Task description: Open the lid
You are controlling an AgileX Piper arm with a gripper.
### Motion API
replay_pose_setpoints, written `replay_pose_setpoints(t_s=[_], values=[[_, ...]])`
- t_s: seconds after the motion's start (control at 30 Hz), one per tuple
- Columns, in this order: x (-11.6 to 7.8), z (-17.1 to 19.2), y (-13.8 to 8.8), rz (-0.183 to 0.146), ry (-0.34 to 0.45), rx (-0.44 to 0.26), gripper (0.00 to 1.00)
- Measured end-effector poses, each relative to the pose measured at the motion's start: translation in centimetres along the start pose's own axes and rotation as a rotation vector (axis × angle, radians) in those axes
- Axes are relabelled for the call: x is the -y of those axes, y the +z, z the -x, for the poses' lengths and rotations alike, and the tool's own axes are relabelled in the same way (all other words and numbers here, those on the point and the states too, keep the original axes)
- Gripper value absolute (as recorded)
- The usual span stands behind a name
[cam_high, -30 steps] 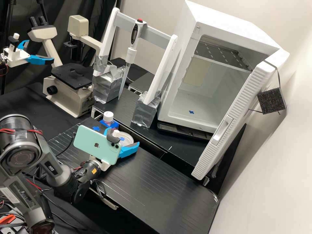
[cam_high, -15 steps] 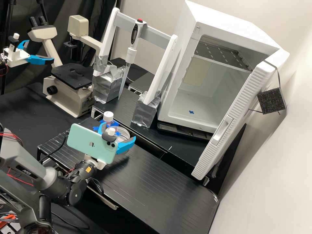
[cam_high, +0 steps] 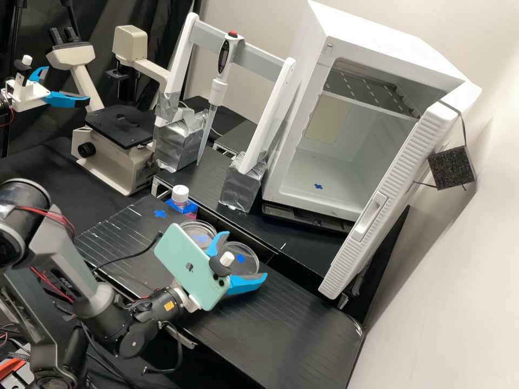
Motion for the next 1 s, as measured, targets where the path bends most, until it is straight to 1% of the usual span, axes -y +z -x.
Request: replay_pose_setpoints(t_s=[0.03, 0.13, 0.2, 0.27, 0.5, 0.63, 0.73, 0.77, 0.8, 1.0], values=[[-0.2, -0.2, 0.3, -0.012, 0.009, 0.012, 0.00], [-0.3, -0.6, 0.9, -0.035, 0.002, 0.030, 0.00], [-0.4, -0.9, 1.0, -0.038, 0.015, 0.030, 0.00], [-0.3, -1.1, 1.0, -0.031, 0.019, 0.030, 0.00], [0.4, -1.8, 0.8, 0.031, -0.003, 0.015, 0.00], [0.8, -2.1, 0.8, 0.077, -0.018, 0.012, 0.00], [1.1, -2.2, 0.9, 0.097, -0.018, 0.016, 0.00], [1.2, -2.2, 0.9, 0.101, -0.022, 0.017, 1.00], [1.3, -2.2, 0.9, 0.106, -0.023, 0.014, 1.00], [1.4, -2.3, 1.0, 0.112, -0.029, 0.017, 1.00]])
